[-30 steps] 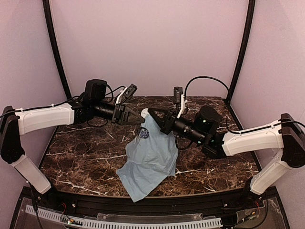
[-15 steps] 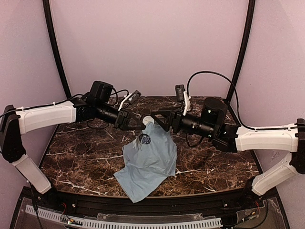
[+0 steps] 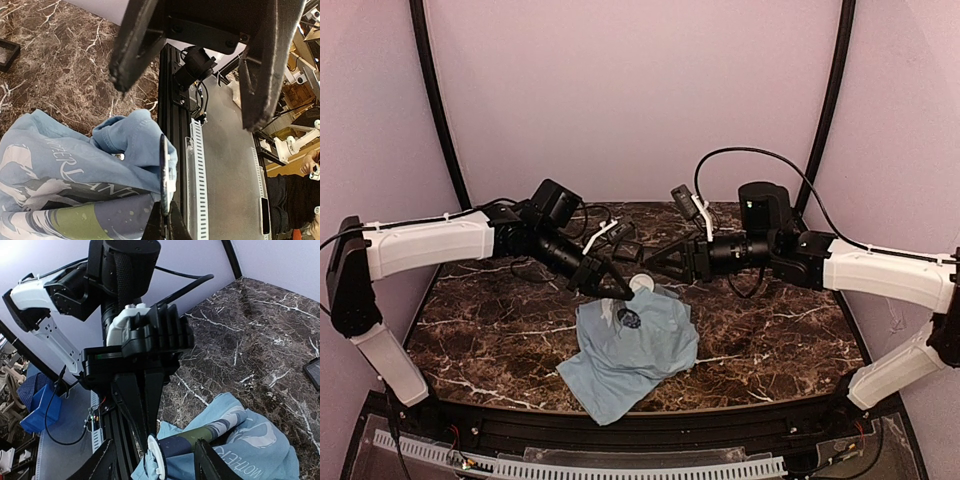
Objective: Remove the brooch from the garment
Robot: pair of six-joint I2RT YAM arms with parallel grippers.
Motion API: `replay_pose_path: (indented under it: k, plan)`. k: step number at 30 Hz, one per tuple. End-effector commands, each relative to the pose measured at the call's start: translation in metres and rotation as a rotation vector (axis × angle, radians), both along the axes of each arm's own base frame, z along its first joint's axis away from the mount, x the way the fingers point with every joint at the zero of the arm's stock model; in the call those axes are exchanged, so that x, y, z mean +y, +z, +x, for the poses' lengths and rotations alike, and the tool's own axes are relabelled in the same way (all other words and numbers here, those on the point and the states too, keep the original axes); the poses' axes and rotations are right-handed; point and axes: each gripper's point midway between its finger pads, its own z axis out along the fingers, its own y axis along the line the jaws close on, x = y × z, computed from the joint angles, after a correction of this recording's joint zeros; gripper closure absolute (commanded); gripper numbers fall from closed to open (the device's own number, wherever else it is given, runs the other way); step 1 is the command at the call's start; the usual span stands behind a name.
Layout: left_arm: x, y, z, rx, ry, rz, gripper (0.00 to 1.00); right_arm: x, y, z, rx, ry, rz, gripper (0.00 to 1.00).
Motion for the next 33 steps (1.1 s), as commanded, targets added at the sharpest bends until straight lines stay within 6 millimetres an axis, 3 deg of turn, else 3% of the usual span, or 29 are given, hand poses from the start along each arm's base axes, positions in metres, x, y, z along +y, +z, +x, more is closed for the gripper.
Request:
replay_pose_path:
  k: [1, 9, 17, 27, 33]
  plan:
    - [-0.001, 0.003, -0.007, -0.004, -0.036, 0.002, 0.99, 0.004, -0.014, -0.018, 0.069, 0.112, -0.025, 0.5]
    - [-0.002, 0.001, -0.007, 0.007, -0.039, 0.005, 0.99, 0.008, -0.028, -0.019, 0.1, 0.139, -0.035, 0.57]
    - [-0.004, 0.0, -0.008, 0.018, -0.045, 0.003, 0.99, 0.01, -0.03, -0.017, 0.097, 0.136, -0.024, 0.59]
    - [-0.005, 0.003, -0.01, 0.026, -0.054, -0.01, 0.99, 0.013, -0.036, -0.017, 0.111, 0.146, -0.026, 0.75]
    - [-0.005, 0.004, -0.011, 0.025, -0.056, -0.013, 0.99, 0.013, -0.045, -0.021, 0.139, 0.175, -0.041, 0.75]
